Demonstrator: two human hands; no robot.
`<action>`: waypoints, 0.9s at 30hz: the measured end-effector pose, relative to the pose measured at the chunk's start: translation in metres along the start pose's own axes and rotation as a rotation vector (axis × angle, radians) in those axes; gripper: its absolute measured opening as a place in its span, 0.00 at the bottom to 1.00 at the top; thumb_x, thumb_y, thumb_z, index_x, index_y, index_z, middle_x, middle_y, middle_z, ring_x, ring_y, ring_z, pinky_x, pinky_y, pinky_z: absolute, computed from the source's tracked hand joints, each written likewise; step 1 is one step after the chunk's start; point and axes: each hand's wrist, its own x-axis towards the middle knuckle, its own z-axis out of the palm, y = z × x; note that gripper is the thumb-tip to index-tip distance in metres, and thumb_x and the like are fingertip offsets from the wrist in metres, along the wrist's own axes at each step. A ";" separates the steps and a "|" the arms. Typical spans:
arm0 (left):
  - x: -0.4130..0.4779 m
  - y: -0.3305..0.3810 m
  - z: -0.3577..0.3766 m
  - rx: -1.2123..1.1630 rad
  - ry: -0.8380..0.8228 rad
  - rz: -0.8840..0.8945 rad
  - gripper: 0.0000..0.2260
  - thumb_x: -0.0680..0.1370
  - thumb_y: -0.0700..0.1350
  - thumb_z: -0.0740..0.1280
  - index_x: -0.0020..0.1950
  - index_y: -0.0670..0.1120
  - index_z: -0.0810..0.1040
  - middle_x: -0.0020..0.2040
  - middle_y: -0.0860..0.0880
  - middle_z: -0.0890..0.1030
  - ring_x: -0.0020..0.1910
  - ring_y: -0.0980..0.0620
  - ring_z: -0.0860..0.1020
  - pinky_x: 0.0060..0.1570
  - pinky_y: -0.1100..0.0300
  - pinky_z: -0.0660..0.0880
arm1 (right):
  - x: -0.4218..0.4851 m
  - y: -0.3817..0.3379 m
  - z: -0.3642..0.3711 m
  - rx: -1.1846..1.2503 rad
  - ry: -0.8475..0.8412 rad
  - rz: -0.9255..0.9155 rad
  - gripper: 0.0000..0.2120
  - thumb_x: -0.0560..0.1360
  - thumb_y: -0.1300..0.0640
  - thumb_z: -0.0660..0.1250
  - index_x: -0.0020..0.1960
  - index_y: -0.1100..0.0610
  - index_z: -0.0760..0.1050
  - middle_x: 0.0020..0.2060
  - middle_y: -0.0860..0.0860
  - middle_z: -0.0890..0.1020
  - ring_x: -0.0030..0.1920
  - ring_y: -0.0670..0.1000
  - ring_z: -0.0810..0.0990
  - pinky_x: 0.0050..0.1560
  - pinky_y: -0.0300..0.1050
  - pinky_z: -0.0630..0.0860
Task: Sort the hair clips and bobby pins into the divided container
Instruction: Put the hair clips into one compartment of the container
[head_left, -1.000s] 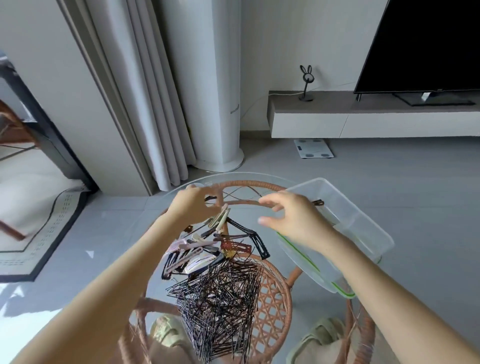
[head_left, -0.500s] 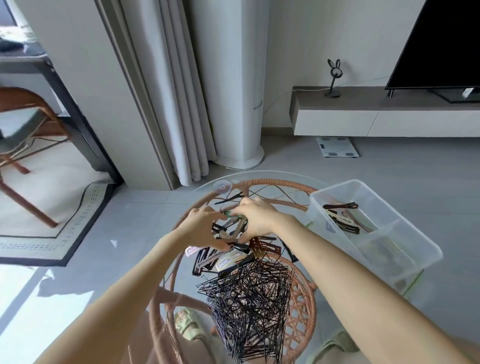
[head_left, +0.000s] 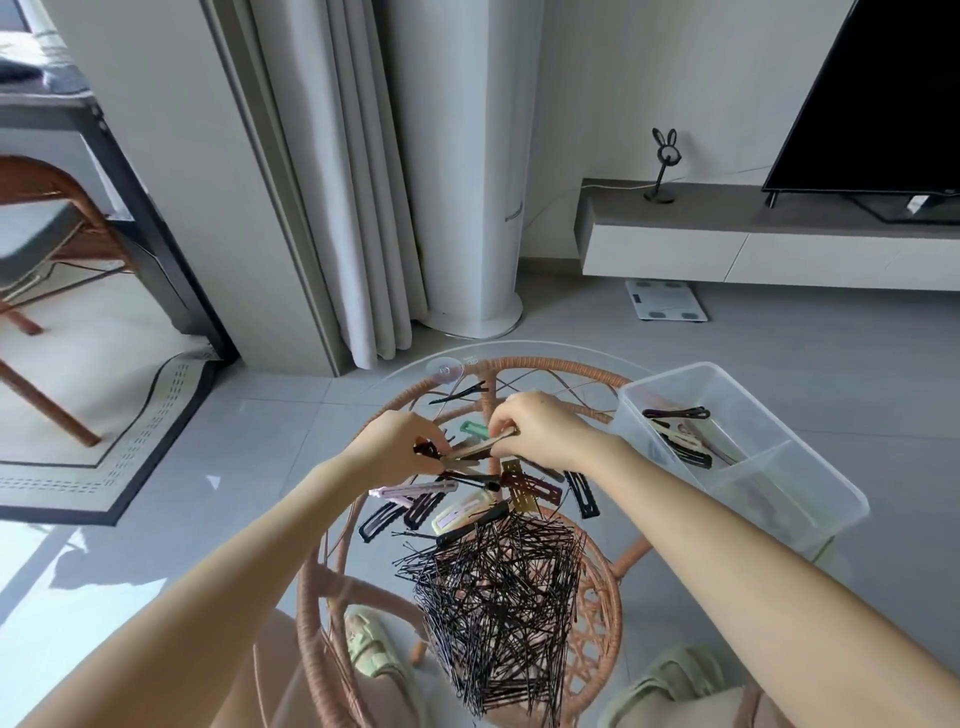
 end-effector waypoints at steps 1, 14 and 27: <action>-0.002 0.001 0.000 -0.003 0.027 -0.004 0.08 0.71 0.46 0.72 0.49 0.51 0.83 0.50 0.51 0.84 0.48 0.50 0.80 0.49 0.58 0.76 | -0.002 -0.002 -0.003 0.007 0.017 -0.001 0.10 0.70 0.54 0.70 0.50 0.55 0.79 0.49 0.52 0.80 0.48 0.51 0.77 0.47 0.43 0.71; -0.013 0.026 -0.041 -0.139 0.344 0.011 0.07 0.71 0.42 0.71 0.48 0.47 0.84 0.38 0.52 0.81 0.32 0.58 0.74 0.32 0.77 0.66 | -0.066 0.036 -0.123 -0.051 0.360 0.148 0.04 0.66 0.58 0.74 0.40 0.56 0.81 0.35 0.49 0.78 0.37 0.49 0.75 0.41 0.42 0.68; 0.056 0.170 -0.010 -0.478 0.329 0.144 0.06 0.72 0.43 0.70 0.48 0.46 0.82 0.37 0.47 0.84 0.23 0.62 0.73 0.20 0.76 0.66 | -0.066 0.097 -0.100 -0.041 0.065 0.334 0.09 0.72 0.57 0.64 0.47 0.59 0.80 0.48 0.55 0.83 0.50 0.55 0.79 0.52 0.47 0.74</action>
